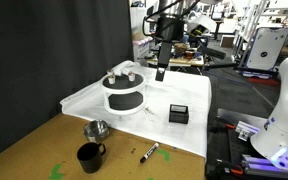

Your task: Pick up the marker and place it in the black cup

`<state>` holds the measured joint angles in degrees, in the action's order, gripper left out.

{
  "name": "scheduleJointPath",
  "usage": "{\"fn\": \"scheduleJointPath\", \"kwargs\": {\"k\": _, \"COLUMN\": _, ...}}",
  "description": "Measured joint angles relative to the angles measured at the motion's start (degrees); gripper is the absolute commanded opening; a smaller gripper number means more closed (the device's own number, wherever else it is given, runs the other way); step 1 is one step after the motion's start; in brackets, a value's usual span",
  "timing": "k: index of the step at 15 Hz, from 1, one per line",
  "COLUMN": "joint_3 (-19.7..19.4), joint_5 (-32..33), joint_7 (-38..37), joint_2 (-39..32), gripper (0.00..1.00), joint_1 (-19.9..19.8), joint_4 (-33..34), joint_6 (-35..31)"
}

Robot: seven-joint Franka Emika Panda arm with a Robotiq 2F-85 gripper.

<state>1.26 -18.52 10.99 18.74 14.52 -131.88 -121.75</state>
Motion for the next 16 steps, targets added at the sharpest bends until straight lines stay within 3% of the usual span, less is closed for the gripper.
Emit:
{"fn": "scheduleJointPath", "kwargs": {"k": 12, "joint_3": 0.20, "joint_5": 0.00, "joint_7": 0.00, "joint_2": -0.17, "gripper": 1.00, "joint_1": -0.01, "joint_4": -0.01, "joint_6": 0.01}}
{"fn": "scheduleJointPath", "kwargs": {"k": 16, "joint_3": 3.71, "joint_5": 0.00, "joint_7": 0.11, "joint_2": -5.78, "gripper": 1.00, "joint_1": 0.23, "joint_4": -0.10, "joint_6": -0.53}}
